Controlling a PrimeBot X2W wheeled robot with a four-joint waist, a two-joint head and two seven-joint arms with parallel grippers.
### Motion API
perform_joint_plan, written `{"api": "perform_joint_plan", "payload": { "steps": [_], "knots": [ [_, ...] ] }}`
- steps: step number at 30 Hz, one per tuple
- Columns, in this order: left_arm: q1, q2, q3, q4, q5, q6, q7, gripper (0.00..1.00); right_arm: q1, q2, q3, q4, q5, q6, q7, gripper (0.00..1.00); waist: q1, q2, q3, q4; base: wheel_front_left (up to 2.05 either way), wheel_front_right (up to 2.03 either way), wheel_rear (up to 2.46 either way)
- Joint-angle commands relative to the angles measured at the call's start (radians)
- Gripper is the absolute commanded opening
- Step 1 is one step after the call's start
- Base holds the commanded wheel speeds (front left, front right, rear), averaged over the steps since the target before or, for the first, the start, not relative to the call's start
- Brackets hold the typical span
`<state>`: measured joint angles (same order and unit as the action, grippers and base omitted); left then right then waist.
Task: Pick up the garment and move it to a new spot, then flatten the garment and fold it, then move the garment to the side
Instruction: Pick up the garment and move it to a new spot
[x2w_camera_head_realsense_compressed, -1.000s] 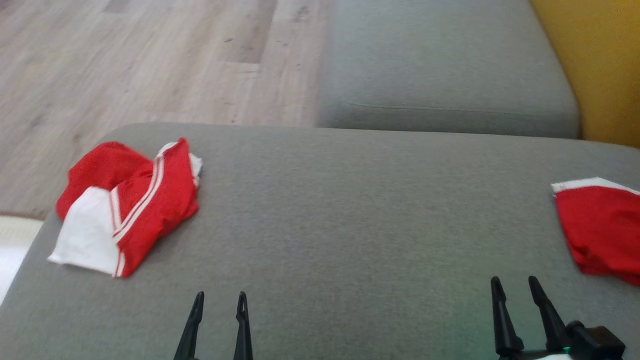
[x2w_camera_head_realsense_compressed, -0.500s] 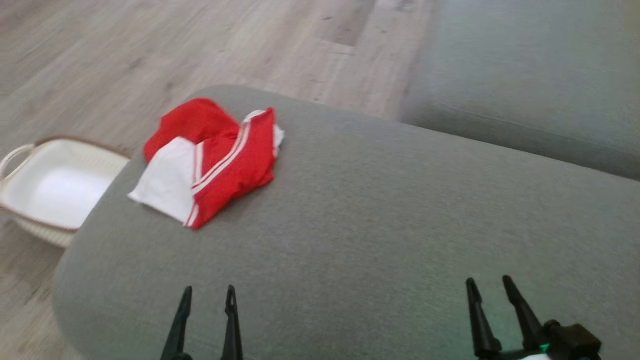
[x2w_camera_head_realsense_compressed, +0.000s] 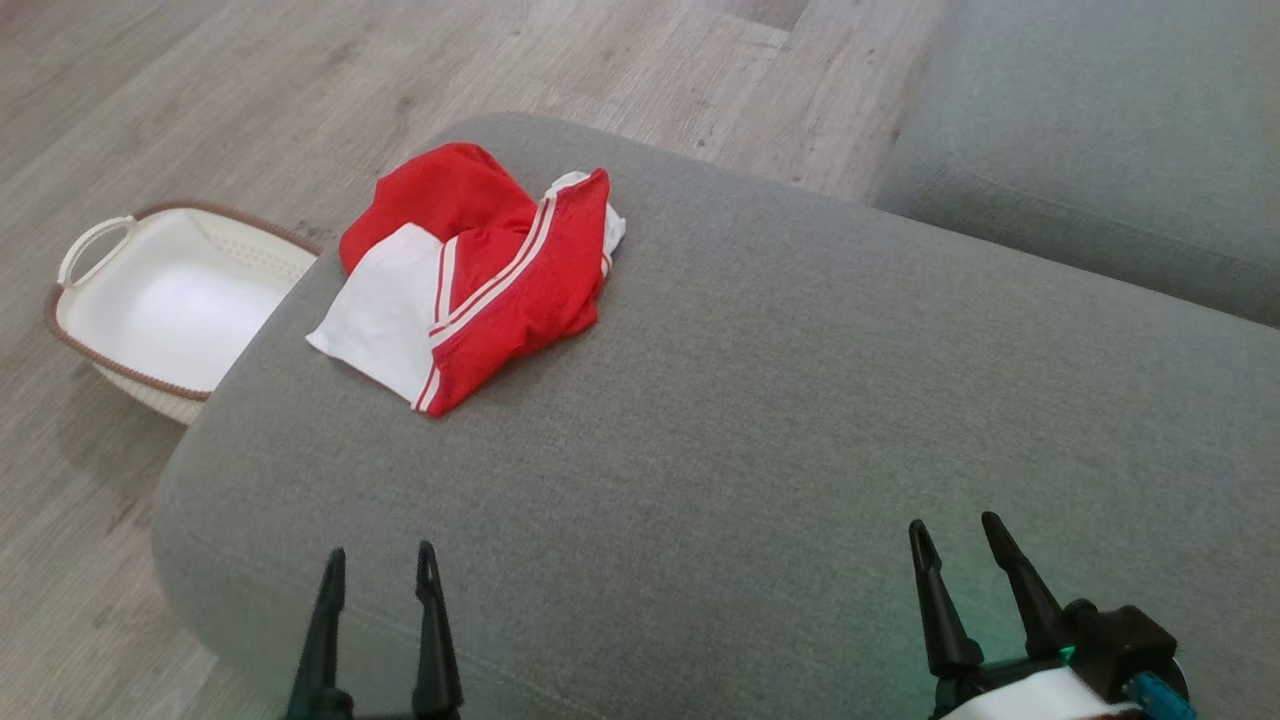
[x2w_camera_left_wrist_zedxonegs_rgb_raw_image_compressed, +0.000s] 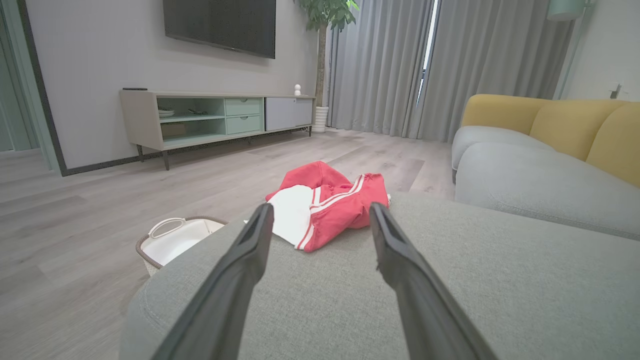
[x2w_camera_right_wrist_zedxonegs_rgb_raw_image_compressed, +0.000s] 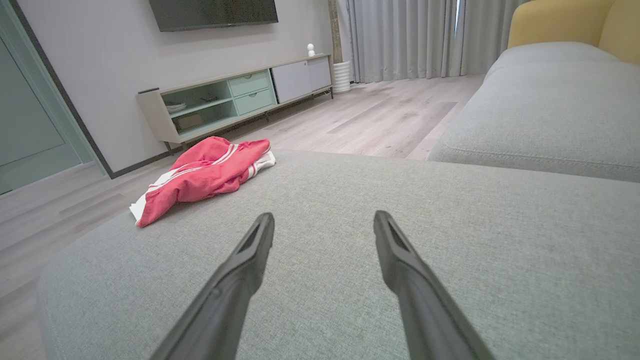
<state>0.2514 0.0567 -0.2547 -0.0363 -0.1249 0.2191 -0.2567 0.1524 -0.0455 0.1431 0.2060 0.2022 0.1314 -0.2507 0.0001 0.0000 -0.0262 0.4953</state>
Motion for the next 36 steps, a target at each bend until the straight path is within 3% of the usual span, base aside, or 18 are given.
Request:
{"api": "perform_joint_plan", "payload": {
  "steps": [1, 7, 11, 14, 18, 20, 25, 30, 36],
  "knots": [
    [-0.072, -0.003, 0.052, -0.038, -0.004, -0.012, -0.005, 1.00, -0.039, -0.024, 0.018, -0.030, -0.010, -0.001, -0.011, 1.00, -0.0001, 0.0000, 0.012, 0.010, 0.00, 0.00, 0.00],
    [-0.227, 0.062, 0.119, -0.049, 0.016, -0.072, -0.005, 1.00, -0.011, -0.051, 0.003, -0.047, -0.029, -0.001, -0.011, 1.00, -0.0001, 0.0000, 0.070, 0.031, 0.00, 0.00, 0.00],
    [-0.416, 0.121, 0.178, -0.059, 0.023, -0.113, -0.005, 1.00, -0.043, -0.121, 0.004, -0.083, -0.050, -0.001, -0.011, 1.00, -0.0001, 0.0000, 0.191, 0.004, 0.00, 0.00, 0.00],
    [-0.586, 0.162, 0.188, 0.010, 0.029, -0.151, -0.005, 1.00, -0.075, -0.188, 0.005, -0.105, -0.056, -0.001, -0.011, 1.00, -0.0001, 0.0000, 0.275, -0.012, 0.00, 0.00, 0.00],
    [-0.827, 0.184, 0.155, 0.183, 0.020, -0.218, 0.066, 1.00, -0.117, -0.273, -0.007, -0.140, -0.054, -0.001, 0.000, 1.00, -0.0001, 0.0000, 0.363, -0.033, 0.00, 0.00, 0.00],
    [-1.000, 0.178, 0.130, 0.349, -0.006, -0.271, 0.157, 1.00, -0.148, -0.332, -0.016, -0.183, -0.047, -0.001, 0.028, 1.00, -0.0001, 0.0000, 0.423, -0.056, 0.00, 0.00, 0.00],
    [-1.224, 0.141, 0.123, 0.648, -0.062, -0.304, 0.272, 1.00, -0.176, -0.417, -0.031, -0.272, -0.031, -0.001, 0.087, 1.00, -0.0001, 0.0000, 0.502, -0.087, 0.00, 0.00, 0.00],
    [-1.327, 0.101, 0.152, 0.905, -0.144, -0.322, 0.331, 1.00, -0.189, -0.471, -0.053, -0.360, -0.019, -0.001, 0.138, 1.00, -0.0001, 0.0000, 0.569, -0.121, 0.00, 0.00, 0.00],
    [-1.341, 0.088, 0.142, 1.109, -0.187, -0.341, 0.338, 1.00, -0.193, -0.496, -0.068, -0.416, -0.014, -0.001, 0.170, 1.00, -0.0001, 0.0000, 0.616, -0.150, 0.00, 0.00, 0.00]
  ]
}}
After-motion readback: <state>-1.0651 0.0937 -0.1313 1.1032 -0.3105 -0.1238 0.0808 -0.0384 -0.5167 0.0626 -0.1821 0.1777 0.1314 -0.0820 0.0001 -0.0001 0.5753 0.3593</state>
